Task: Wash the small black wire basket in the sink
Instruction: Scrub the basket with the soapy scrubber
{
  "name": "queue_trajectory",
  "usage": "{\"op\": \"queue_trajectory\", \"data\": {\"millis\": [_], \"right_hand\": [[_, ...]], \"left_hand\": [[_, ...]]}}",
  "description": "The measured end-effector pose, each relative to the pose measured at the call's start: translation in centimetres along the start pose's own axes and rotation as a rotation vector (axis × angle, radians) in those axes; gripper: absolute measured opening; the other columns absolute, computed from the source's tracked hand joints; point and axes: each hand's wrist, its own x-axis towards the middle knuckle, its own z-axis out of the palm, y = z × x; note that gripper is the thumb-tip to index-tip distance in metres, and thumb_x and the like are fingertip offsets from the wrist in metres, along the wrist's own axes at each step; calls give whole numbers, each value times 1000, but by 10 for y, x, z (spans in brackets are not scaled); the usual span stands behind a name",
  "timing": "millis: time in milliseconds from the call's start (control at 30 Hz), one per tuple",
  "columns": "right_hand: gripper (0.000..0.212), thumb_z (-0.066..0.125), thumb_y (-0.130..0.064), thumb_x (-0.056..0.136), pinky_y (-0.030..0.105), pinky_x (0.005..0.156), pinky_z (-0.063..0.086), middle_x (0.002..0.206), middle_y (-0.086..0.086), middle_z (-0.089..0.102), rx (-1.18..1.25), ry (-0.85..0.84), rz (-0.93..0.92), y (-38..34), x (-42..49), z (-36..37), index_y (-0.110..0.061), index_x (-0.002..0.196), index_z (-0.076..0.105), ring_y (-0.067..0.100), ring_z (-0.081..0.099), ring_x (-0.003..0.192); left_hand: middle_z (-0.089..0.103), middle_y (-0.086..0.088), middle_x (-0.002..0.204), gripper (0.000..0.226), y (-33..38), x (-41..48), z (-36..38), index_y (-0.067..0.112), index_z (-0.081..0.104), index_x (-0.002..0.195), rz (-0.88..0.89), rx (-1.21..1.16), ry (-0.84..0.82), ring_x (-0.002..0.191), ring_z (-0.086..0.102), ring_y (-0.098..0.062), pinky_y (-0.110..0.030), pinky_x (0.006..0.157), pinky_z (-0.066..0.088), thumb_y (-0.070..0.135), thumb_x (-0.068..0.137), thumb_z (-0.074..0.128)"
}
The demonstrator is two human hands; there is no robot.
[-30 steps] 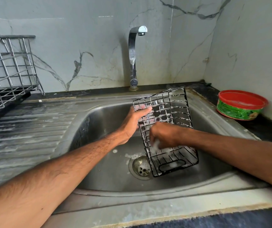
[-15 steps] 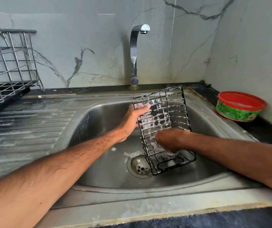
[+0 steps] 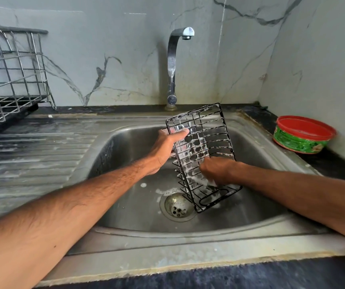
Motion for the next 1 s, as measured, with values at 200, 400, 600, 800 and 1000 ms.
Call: {"op": "queue_trajectory", "data": {"millis": [200, 400, 600, 800, 1000], "right_hand": [[23, 71, 2, 78, 28, 74, 55, 95, 10, 76, 151, -38, -39, 10, 9, 8, -6, 98, 78, 25, 72, 90], [30, 79, -1, 74, 15, 76, 54, 99, 1, 78, 449, 56, -178, -18, 17, 8, -11, 103, 79, 8, 68, 84], [28, 71, 4, 78, 22, 74, 52, 101, 7, 76, 284, 16, -109, 2, 19, 12, -9, 102, 78, 20, 71, 94], [29, 69, -1, 78, 38, 88, 57, 111, 14, 68, 196, 58, 36, 18, 21, 20, -6, 106, 71, 31, 67, 102], [27, 69, -4, 80, 36, 87, 56, 115, 15, 65, 250, 45, 44, 14, 23, 29, -5, 107, 69, 30, 65, 103]], "left_hand": [[34, -4, 162, 150, -3, 0, -2, 14, 29, 154, -44, 36, 0, 147, 39, -25, -61, 121, 32, 98, 37, 72], [53, -6, 149, 119, 2, -2, -1, 11, 39, 142, -68, 53, 51, 134, 52, -25, -54, 116, 37, 64, 44, 78], [56, -4, 141, 104, 4, -3, 2, 13, 42, 136, -71, 89, 64, 127, 54, -20, -52, 110, 43, 45, 44, 79], [53, 6, 117, 68, 11, -9, 1, 22, 40, 122, 4, 147, 48, 111, 53, -8, -24, 90, 45, 29, 63, 73], [40, -22, 158, 125, 6, -7, -2, 6, 19, 154, 26, 266, 40, 144, 43, -35, -55, 118, 38, 45, 50, 78]]}}
